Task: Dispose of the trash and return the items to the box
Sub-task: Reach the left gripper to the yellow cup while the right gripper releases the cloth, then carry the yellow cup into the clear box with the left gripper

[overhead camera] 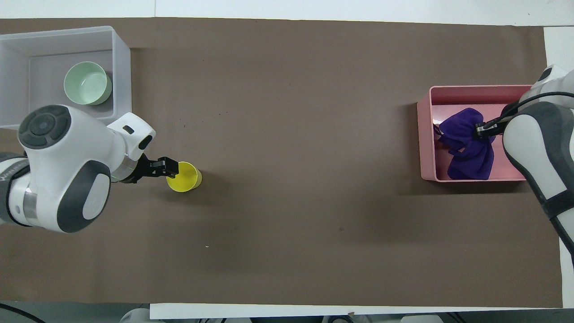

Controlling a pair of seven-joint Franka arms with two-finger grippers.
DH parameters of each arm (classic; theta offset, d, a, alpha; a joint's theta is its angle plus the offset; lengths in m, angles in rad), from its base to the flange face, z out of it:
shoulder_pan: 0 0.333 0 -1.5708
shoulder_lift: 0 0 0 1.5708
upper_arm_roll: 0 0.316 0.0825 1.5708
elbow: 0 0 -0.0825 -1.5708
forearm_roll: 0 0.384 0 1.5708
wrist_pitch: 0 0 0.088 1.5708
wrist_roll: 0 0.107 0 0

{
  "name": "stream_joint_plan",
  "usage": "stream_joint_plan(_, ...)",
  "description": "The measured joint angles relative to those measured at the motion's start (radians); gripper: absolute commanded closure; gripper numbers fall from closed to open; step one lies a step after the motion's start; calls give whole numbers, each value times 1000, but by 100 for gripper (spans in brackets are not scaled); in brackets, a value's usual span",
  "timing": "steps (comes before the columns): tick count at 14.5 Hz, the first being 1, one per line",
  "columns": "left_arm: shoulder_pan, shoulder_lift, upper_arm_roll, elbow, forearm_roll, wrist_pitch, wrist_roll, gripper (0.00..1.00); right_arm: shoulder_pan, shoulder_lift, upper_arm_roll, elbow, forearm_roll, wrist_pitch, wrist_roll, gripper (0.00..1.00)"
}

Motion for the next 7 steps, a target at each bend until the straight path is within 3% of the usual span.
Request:
stream_joint_plan(1, -13, -7, 0, -30, 0, 38, -9, 1, 0, 0, 1, -18, 0, 15, 0, 72)
stream_joint_plan(2, -21, -7, 1, -57, 0, 86, -11, 35, 0, 0, 1, -28, 0, 22, 0, 50)
stream_joint_plan(3, -23, -4, 1, -86, 0, 138, -12, 99, 0, 0, 1, -32, 0, 25, 0, 38)
stream_joint_plan(5, -23, 7, 1, -121, 0, 197, -12, 100, 1, -1, 3, -31, 0, 27, 0, 20)
stream_joint_plan(7, -24, 16, 1, -124, 0, 205, -12, 100, 4, -4, 4, -25, 0, 24, 0, 9)
